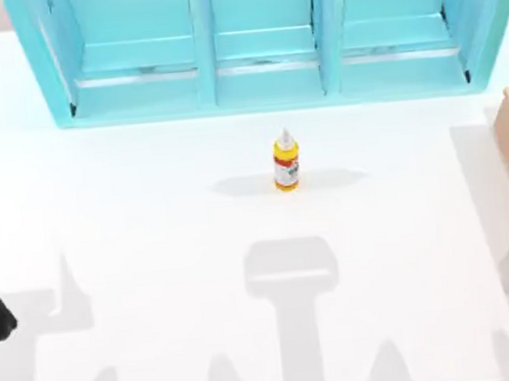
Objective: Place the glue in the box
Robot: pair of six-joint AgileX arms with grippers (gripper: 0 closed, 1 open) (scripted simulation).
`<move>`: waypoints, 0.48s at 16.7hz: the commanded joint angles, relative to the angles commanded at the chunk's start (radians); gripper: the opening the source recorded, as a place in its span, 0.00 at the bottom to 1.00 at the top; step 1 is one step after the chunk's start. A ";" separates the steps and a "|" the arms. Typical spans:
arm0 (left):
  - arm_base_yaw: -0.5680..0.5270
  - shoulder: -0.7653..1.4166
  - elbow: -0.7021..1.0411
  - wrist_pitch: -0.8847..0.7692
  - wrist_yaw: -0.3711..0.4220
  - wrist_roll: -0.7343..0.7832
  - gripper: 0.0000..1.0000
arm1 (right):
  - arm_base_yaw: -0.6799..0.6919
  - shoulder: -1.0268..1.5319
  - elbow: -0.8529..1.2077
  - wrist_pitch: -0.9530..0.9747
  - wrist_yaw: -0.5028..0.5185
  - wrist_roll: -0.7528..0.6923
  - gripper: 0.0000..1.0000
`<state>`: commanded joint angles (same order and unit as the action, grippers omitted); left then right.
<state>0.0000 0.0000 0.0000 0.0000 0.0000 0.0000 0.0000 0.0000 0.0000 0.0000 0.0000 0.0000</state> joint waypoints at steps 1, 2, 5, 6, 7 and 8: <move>0.000 0.000 0.000 0.000 0.000 0.000 1.00 | 0.000 0.000 0.000 0.000 0.000 0.000 1.00; 0.000 0.000 0.000 0.000 0.000 0.000 1.00 | 0.000 0.000 0.000 0.000 0.000 0.000 1.00; 0.000 0.000 0.000 0.000 0.000 0.000 1.00 | 0.005 0.055 0.060 0.019 -0.046 -0.036 1.00; 0.000 0.000 0.000 0.000 0.000 0.000 1.00 | 0.007 0.094 0.097 0.027 -0.075 -0.061 1.00; 0.000 0.000 0.000 0.000 0.000 0.000 1.00 | 0.010 0.143 0.142 0.033 -0.109 -0.092 1.00; 0.000 0.000 0.000 0.000 0.000 0.000 1.00 | 0.013 0.202 0.191 0.039 -0.149 -0.128 1.00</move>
<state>0.0000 0.0000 0.0000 0.0000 0.0000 0.0000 0.0131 0.2021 0.1911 0.0389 -0.1487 -0.1278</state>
